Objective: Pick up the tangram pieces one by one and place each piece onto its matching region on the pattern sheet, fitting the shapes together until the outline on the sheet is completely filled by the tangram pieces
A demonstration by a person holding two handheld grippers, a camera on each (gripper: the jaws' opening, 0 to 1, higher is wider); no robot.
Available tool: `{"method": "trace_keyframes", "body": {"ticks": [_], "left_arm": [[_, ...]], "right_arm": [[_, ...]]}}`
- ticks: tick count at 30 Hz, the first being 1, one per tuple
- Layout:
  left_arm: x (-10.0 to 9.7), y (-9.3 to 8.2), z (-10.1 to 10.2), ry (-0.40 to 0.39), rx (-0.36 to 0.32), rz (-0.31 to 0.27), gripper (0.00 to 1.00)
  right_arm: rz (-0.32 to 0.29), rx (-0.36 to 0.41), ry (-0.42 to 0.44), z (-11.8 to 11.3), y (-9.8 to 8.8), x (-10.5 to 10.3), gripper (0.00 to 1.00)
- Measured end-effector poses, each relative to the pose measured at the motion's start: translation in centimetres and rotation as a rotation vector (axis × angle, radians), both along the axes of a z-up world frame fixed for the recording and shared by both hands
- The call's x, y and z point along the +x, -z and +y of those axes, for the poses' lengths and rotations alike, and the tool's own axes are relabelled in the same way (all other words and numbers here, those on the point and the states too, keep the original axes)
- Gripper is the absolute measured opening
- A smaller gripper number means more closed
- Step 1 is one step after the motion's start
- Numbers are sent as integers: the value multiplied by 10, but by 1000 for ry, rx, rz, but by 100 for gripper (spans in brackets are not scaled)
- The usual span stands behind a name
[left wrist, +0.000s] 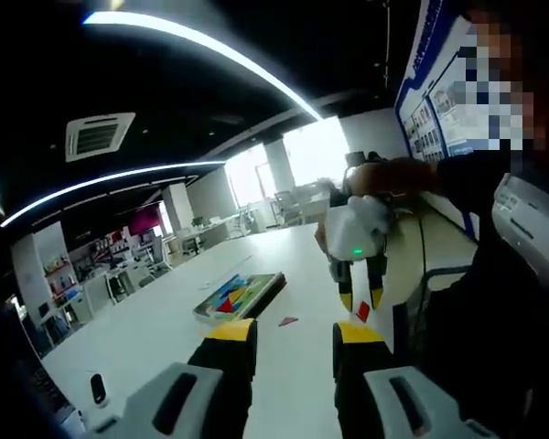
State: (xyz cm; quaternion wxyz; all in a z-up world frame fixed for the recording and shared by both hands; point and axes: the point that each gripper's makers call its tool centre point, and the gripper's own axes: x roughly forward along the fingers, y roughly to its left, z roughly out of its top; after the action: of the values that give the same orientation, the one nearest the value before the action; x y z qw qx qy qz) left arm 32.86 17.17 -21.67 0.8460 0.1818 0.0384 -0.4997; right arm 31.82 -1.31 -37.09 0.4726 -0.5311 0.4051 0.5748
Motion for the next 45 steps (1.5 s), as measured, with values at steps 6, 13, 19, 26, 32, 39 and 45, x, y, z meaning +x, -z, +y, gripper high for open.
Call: {"method": "trace_keyframes", "body": {"ticks": [6, 13, 19, 26, 32, 39, 45], "left_arm": [[-1, -1, -2, -1, 2, -6, 34], [-5, -3, -4, 5, 5, -15, 34], [-2, -3, -2, -5, -2, -11, 34], [1, -3, 0, -14, -21, 6, 34], [6, -5, 4, -36, -43, 13, 34], [8, -7, 6, -40, -46, 13, 34], [8, -6, 6, -40, -51, 17, 35]], "right_arm": [[32, -15, 41, 0, 3, 2, 17], [69, 4, 124, -1, 4, 2, 16], [61, 16, 162, -2, 2, 8, 16], [50, 88, 266, -3, -24, 36, 16], [17, 111, 416, -19, -41, 86, 16], [-41, 130, 553, -43, -61, 141, 16], [-83, 135, 630, -55, -69, 176, 16]]}}
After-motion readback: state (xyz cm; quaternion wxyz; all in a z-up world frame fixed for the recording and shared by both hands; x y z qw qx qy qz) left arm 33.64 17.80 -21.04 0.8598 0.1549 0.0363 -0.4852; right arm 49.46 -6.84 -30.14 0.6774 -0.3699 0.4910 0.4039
